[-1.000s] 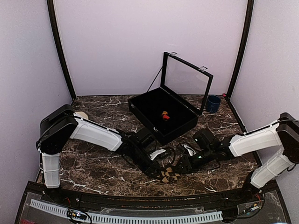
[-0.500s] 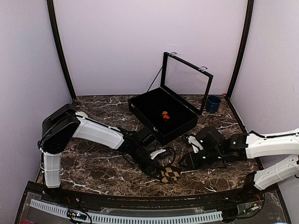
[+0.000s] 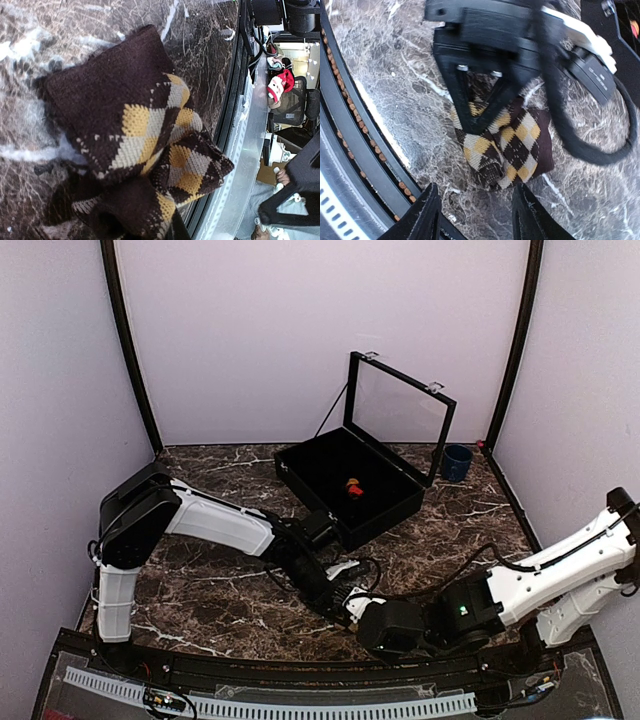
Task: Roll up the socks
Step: Roll the sock at the center of the board.
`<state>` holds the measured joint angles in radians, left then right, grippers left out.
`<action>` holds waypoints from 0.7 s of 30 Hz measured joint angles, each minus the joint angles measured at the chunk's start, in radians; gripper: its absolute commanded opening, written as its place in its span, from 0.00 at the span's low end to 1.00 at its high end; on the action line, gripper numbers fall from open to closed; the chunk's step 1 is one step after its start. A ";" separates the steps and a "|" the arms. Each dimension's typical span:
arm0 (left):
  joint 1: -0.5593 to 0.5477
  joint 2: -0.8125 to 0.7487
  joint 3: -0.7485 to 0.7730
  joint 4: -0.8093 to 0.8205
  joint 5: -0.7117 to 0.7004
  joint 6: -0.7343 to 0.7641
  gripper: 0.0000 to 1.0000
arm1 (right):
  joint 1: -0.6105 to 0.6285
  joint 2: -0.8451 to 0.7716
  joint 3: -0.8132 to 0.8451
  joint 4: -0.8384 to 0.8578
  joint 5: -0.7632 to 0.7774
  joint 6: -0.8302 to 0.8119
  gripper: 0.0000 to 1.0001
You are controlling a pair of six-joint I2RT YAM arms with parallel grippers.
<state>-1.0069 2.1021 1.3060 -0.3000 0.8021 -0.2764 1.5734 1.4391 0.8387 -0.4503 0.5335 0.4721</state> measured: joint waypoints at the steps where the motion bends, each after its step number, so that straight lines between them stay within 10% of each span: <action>1: 0.000 0.000 0.002 -0.005 0.001 0.003 0.00 | 0.007 0.016 0.007 0.000 0.009 -0.011 0.46; 21: 0.000 0.016 0.024 -0.067 0.037 0.047 0.00 | 0.023 0.187 0.042 0.060 0.064 -0.256 0.48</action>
<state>-1.0065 2.1181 1.3296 -0.3672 0.8394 -0.2295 1.5963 1.6260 0.8806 -0.3908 0.5980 0.2165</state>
